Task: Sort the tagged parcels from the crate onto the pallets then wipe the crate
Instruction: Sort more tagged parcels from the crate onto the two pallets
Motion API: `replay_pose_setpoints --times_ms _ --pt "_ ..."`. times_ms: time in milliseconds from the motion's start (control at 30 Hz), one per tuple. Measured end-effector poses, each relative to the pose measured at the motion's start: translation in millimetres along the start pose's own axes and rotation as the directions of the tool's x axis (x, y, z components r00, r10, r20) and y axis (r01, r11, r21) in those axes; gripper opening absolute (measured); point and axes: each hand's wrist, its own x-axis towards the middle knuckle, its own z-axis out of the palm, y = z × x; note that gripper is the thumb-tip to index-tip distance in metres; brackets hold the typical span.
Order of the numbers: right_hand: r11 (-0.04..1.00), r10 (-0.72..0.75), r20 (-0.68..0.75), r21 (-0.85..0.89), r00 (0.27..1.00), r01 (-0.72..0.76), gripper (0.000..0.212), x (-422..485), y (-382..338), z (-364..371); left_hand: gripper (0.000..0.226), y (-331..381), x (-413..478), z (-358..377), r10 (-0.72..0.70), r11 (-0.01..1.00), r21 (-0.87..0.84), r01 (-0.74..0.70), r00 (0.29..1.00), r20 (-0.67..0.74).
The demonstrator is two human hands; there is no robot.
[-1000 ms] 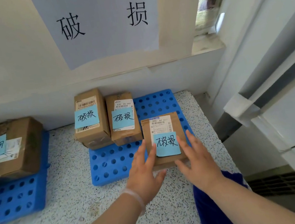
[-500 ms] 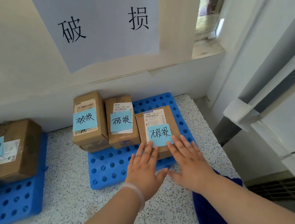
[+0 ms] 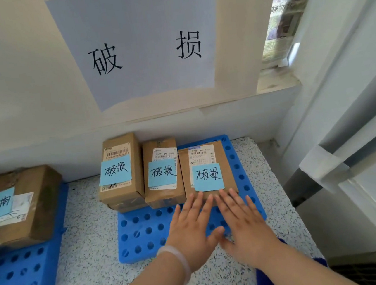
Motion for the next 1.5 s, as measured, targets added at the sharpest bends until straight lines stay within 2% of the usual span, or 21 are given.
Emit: replay_pose_setpoints --times_ms 133,333,433,567,733,933,1067,1167,1333,1500 --pt "0.996 -0.020 0.001 0.081 1.000 0.020 0.087 24 7 -5 0.107 -1 18 -10 -0.048 0.999 -0.006 0.048 0.998 -0.030" --pt "0.997 -0.011 0.119 0.080 0.993 0.002 0.092 45 11 -21 0.095 -6 36 -18 -0.108 0.994 0.029 0.109 0.993 -0.038" --pt "0.996 -0.009 0.133 0.086 0.991 -0.002 0.098 54 13 -25 0.091 -8 44 -20 -0.120 0.992 0.038 0.121 0.992 -0.029" --pt "0.996 -0.019 0.112 0.091 0.994 0.009 0.101 53 13 -33 0.081 -9 43 -26 -0.120 0.992 0.020 0.121 0.992 -0.033" --pt "0.992 0.049 0.029 0.116 0.998 -0.052 0.099 13 6 -39 0.089 -5 18 -29 -0.094 0.993 0.061 0.100 0.991 -0.092" --pt "0.984 0.146 -0.038 0.112 0.988 -0.141 0.098 -63 -24 -51 0.083 21 -35 -32 0.027 0.992 0.126 -0.010 0.991 -0.134" --pt "0.966 0.236 -0.184 0.152 0.954 -0.209 0.088 -121 -49 -59 0.085 45 -76 -24 0.165 0.980 0.138 -0.146 0.976 -0.139" --pt "0.931 0.355 -0.251 0.177 0.900 -0.318 0.084 -175 -71 -58 0.084 65 -107 -12 0.278 0.955 0.148 -0.258 0.951 -0.136" --pt "0.847 0.530 -0.195 0.172 0.825 -0.503 0.087 -274 -96 -53 0.086 114 -163 14 0.468 0.879 0.151 -0.453 0.879 -0.091" --pt "0.733 0.679 -0.260 0.173 0.687 -0.658 0.088 -376 -104 -59 0.086 174 -210 34 0.634 0.769 0.168 -0.617 0.770 -0.069"
